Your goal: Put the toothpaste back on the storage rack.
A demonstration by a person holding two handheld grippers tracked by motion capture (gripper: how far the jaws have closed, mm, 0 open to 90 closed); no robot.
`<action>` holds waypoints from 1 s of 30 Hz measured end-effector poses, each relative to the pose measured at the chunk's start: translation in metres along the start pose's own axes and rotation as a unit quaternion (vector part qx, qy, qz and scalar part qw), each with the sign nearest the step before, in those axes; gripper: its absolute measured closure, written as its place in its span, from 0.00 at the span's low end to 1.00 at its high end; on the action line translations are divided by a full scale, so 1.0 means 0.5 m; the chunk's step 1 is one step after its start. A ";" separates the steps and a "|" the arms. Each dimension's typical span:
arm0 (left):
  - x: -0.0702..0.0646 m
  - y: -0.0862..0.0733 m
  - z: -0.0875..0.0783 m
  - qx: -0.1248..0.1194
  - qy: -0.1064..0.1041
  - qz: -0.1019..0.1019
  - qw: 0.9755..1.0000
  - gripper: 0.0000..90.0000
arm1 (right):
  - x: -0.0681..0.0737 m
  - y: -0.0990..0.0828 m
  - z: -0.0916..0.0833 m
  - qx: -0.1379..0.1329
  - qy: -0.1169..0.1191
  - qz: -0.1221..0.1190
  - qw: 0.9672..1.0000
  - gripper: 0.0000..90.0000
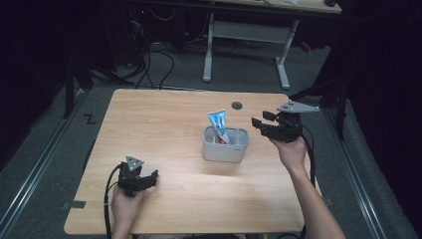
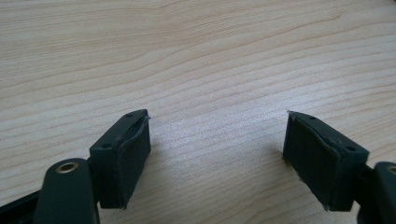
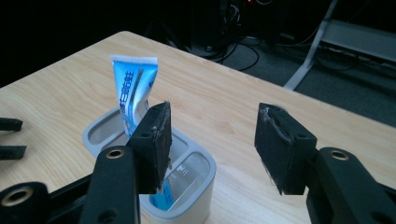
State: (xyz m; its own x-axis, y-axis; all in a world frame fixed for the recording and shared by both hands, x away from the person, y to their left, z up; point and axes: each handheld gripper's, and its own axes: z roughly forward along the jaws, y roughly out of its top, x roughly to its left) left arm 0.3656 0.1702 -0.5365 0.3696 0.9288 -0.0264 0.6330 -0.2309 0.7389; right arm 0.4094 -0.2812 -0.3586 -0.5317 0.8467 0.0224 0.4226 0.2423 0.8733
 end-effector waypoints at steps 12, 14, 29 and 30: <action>-0.001 0.000 0.000 0.000 0.002 0.002 1.000 0.26 | -0.019 -0.027 -0.019 -0.005 -0.007 0.016 1.000 0.52; -0.001 0.000 0.001 0.000 0.002 0.002 1.000 0.26 | -0.022 -0.031 -0.023 -0.008 -0.008 0.019 1.000 0.52; -0.001 0.000 0.000 0.001 0.002 0.003 1.000 0.26 | -0.031 -0.070 -0.048 -0.013 -0.016 0.035 0.999 0.52; -0.001 0.000 0.000 0.001 0.002 0.002 1.000 0.26 | -0.032 -0.072 -0.049 -0.015 -0.017 0.035 0.999 0.52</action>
State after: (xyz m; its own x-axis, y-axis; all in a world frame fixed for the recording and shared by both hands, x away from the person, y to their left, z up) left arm 0.3656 0.1696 -0.5365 0.3698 0.9289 -0.0198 0.6327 -0.2361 0.7375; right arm 0.3848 -0.3152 -0.3783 -0.4766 0.8765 0.0686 0.4360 0.1679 0.8842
